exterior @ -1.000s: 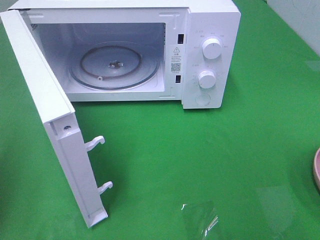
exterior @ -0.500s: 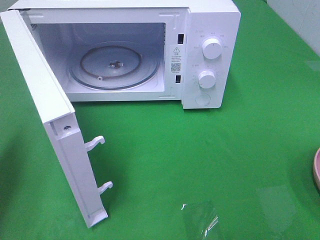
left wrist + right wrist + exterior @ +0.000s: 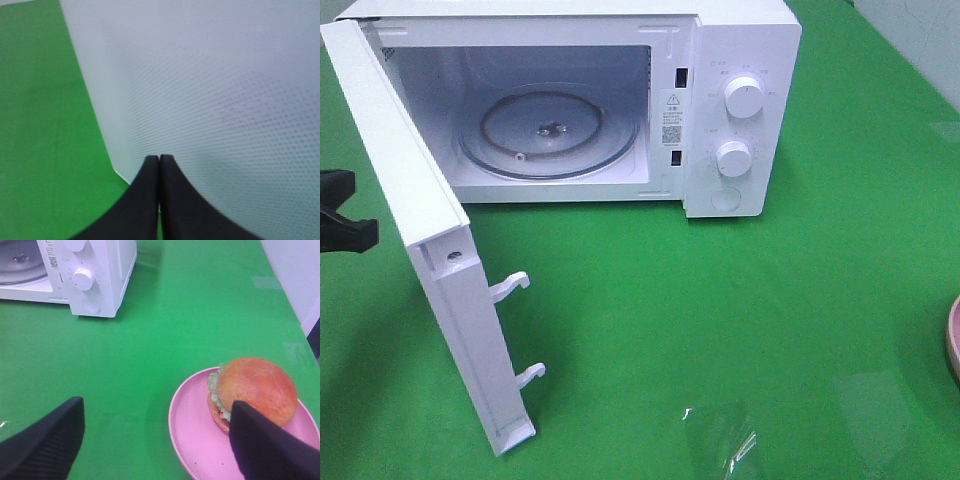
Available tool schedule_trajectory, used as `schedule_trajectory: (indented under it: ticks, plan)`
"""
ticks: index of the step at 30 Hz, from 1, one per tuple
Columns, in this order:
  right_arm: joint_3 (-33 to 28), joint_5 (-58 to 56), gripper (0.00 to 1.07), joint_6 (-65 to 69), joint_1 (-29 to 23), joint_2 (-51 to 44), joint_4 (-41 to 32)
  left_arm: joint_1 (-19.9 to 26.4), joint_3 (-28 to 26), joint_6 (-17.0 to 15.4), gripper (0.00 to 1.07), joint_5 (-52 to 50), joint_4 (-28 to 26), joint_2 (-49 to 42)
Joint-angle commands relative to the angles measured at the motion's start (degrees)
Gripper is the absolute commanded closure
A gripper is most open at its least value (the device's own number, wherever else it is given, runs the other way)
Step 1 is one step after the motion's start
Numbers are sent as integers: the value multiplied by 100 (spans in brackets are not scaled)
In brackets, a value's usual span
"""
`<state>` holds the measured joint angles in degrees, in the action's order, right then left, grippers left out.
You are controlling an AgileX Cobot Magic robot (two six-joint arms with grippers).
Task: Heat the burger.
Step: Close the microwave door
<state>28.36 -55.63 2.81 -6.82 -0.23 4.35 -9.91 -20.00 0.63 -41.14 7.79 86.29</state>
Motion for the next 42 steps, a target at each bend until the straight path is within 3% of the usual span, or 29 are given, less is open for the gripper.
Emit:
schedule_trajectory:
  ticks: [1, 20, 34, 42]
  plan:
    - [-29, 52, 32, -63, 23, -155, -17, -172, -132, -63, 107, -126, 23, 149]
    - [-29, 52, 33, -63, 23, -155, -17, -1226, -1077, -63, 107, -138, -155, 917]
    - [-29, 52, 35, -63, 23, -155, -17, -1982, -2292, -63, 107, 195, -504, 1679]
    - [-29, 52, 35, -63, 23, -155, -17, -2412, -3111, 57, 107, 395, -1106, 2280]
